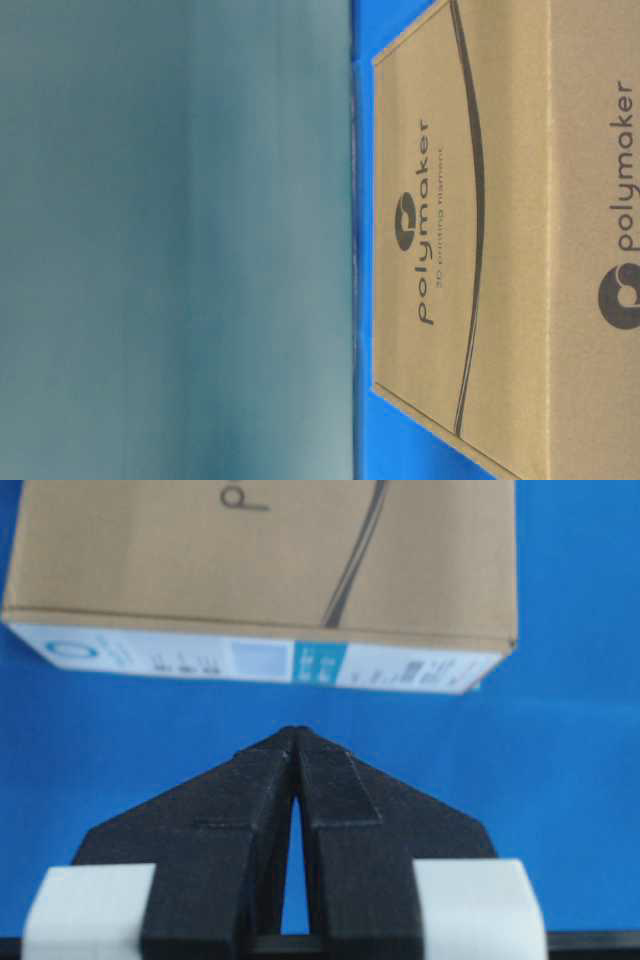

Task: Lift up the cardboard box by clamping it between your arms.
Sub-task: 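Move both grippers inward toward the left and right sides of the box, then press both grippers against opposite sides of the polymaker box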

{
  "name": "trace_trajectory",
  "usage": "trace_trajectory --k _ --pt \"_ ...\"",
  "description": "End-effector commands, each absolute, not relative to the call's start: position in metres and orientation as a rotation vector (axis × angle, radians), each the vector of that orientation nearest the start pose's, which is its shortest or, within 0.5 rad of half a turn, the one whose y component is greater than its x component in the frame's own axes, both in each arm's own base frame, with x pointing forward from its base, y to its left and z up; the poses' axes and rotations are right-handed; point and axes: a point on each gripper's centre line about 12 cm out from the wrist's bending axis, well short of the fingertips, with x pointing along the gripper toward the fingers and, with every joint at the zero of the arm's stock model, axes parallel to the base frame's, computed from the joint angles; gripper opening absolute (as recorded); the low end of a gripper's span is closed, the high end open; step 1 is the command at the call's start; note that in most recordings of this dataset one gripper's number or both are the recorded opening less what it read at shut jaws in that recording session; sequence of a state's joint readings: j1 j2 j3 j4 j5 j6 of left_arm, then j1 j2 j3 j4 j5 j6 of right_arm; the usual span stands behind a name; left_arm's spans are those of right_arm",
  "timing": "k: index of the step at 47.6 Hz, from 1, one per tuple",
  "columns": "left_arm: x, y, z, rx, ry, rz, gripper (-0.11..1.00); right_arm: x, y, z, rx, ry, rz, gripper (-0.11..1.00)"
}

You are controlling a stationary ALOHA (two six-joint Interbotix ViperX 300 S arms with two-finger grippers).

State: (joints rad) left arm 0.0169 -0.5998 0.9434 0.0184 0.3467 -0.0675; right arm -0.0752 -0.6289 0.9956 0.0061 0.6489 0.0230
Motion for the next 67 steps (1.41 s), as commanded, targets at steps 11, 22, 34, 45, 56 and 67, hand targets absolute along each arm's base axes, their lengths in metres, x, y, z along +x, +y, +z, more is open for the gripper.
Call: trace_trajectory --k 11,22,34,45,56,67 --pt "0.259 0.004 0.229 -0.05 0.72 0.037 0.31 0.219 -0.02 0.193 0.05 1.038 -0.081 0.68" --pt "0.258 0.005 0.206 -0.068 0.797 0.049 0.88 0.216 -0.022 0.181 0.033 1.077 -0.076 1.0" --pt "0.269 0.005 0.177 -0.067 0.85 0.05 0.89 0.216 -0.022 0.154 0.038 1.061 -0.082 1.0" --pt "0.284 0.008 0.155 -0.063 0.829 0.051 0.89 0.228 -0.024 0.131 0.03 1.02 -0.081 1.0" --pt "0.297 0.008 0.141 -0.06 0.8 0.048 0.89 0.247 -0.026 0.117 0.025 0.99 -0.081 1.0" --pt "0.306 0.01 0.133 -0.062 0.797 0.051 0.89 0.268 -0.028 0.113 0.021 0.978 -0.078 1.0"
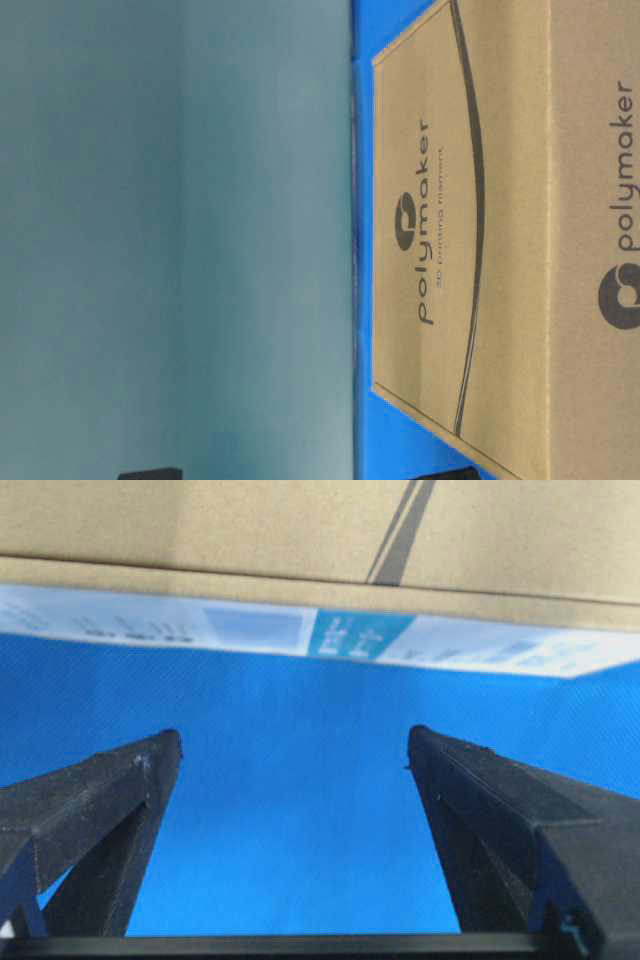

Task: Lift up the cardboard box by clamping it between your arms.
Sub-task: 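Press both grippers against opposite sides of the polymaker box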

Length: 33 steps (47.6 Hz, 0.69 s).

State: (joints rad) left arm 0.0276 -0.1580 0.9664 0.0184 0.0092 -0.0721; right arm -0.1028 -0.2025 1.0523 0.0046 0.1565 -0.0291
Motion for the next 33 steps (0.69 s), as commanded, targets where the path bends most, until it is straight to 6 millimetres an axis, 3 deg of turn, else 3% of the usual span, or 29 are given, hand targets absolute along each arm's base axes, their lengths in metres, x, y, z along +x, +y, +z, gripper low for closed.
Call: trace_trajectory --k 1,21,33 --pt "0.307 0.009 0.133 -0.062 0.795 0.05 0.89 0.27 -0.028 0.111 0.022 0.982 -0.08 1.0" --pt "0.331 0.012 0.127 -0.067 0.809 0.057 0.89 0.304 -0.028 0.097 0.015 0.987 -0.069 1.0" --pt "0.344 0.014 0.128 -0.06 0.809 0.058 0.89 0.323 -0.029 0.098 0.011 0.952 -0.066 1.0"
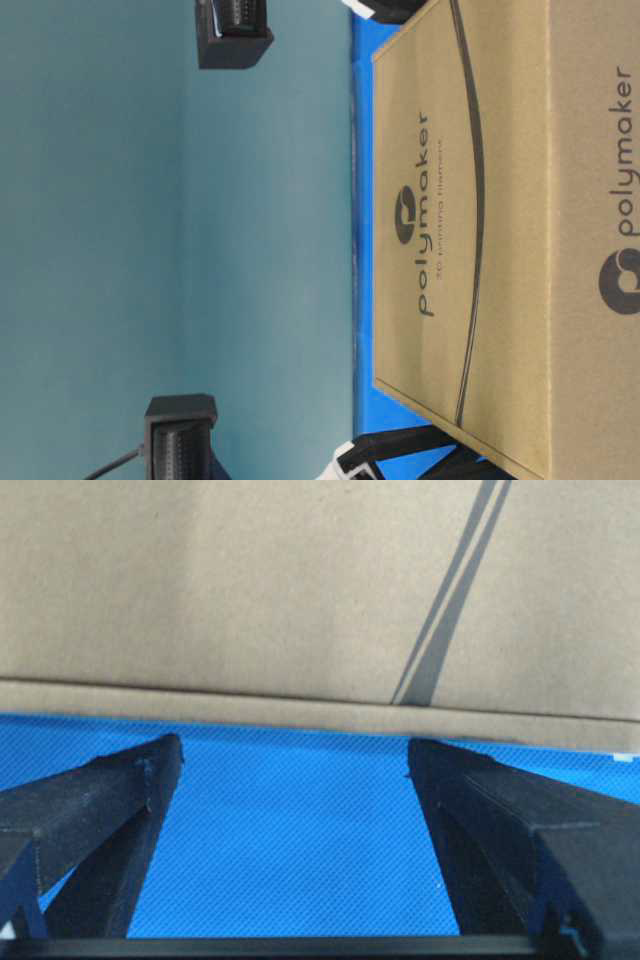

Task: Lift up the cardboard box by clamping it between your arms.
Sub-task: 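Press both grippers against opposite sides of the polymaker box, then lift the clamped box upward with both arms together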

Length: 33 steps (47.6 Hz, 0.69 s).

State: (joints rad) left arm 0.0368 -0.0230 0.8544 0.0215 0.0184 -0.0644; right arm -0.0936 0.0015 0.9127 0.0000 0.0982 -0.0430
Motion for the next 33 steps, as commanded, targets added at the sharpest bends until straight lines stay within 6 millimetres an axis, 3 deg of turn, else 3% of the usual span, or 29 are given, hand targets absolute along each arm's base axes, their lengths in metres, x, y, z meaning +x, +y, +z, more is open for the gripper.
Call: trace_trajectory --k 1,16,33 --pt "0.345 0.014 0.129 -0.061 0.809 0.057 0.89 0.324 -0.029 0.099 0.011 0.949 -0.066 1.0" --pt "0.34 0.017 0.127 -0.063 0.858 0.068 0.89 0.331 -0.026 0.101 0.01 0.938 -0.059 1.0" --pt "0.345 0.032 0.145 -0.02 0.836 0.08 0.89 0.329 -0.025 0.102 0.022 0.959 -0.061 1.0"
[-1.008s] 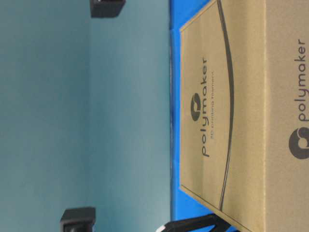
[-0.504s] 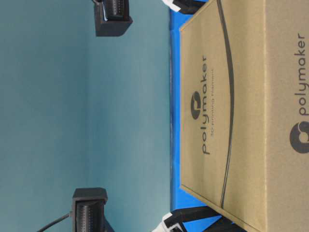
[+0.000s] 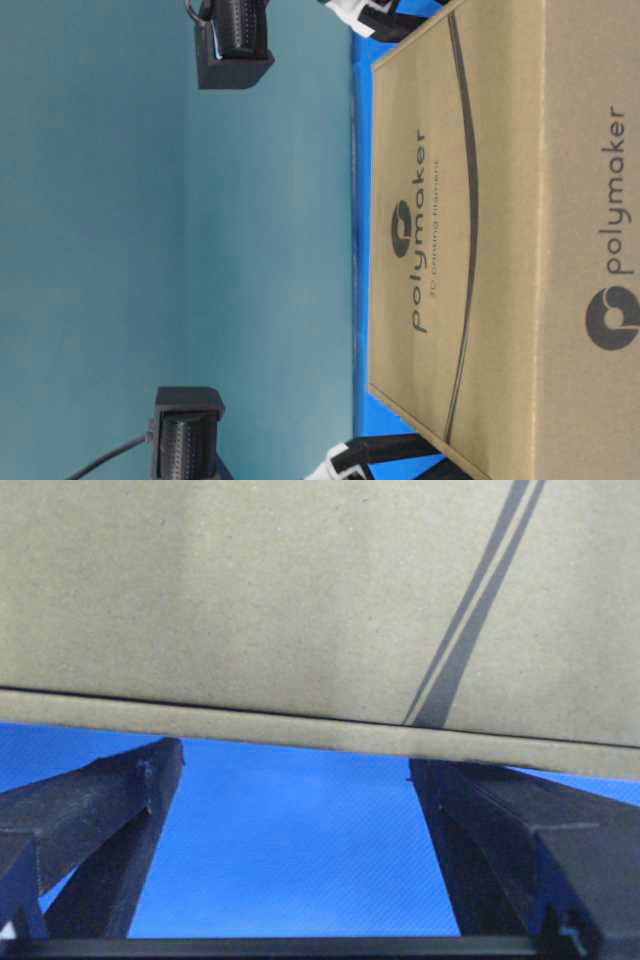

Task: Lift up the cardboard box by clamping it between your arms.
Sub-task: 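Lift the clamped box upward with both arms together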

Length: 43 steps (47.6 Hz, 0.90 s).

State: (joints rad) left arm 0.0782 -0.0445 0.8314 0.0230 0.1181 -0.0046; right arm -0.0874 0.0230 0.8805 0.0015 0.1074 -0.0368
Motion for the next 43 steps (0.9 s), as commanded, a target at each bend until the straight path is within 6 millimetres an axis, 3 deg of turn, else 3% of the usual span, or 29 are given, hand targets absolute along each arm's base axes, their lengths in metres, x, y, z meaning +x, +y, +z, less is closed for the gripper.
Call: trace_trajectory --k 1,12,22,32,43 --pt "0.346 0.032 0.146 -0.018 0.838 0.079 0.89 0.329 -0.025 0.103 0.025 0.957 -0.063 1.0" --pt "0.349 0.028 0.154 -0.019 0.851 0.071 0.89 0.334 -0.025 0.125 0.021 0.96 -0.06 1.0" --pt "0.352 0.023 0.18 -0.015 0.835 0.062 0.89 0.336 -0.025 0.152 0.024 0.988 -0.059 1.0" --pt "0.348 0.022 0.225 -0.016 0.822 0.063 0.89 0.334 -0.025 0.19 0.032 0.989 -0.059 1.0" --pt "0.341 0.022 0.28 -0.017 0.81 0.067 0.89 0.328 -0.024 0.249 0.034 1.012 -0.055 1.0"
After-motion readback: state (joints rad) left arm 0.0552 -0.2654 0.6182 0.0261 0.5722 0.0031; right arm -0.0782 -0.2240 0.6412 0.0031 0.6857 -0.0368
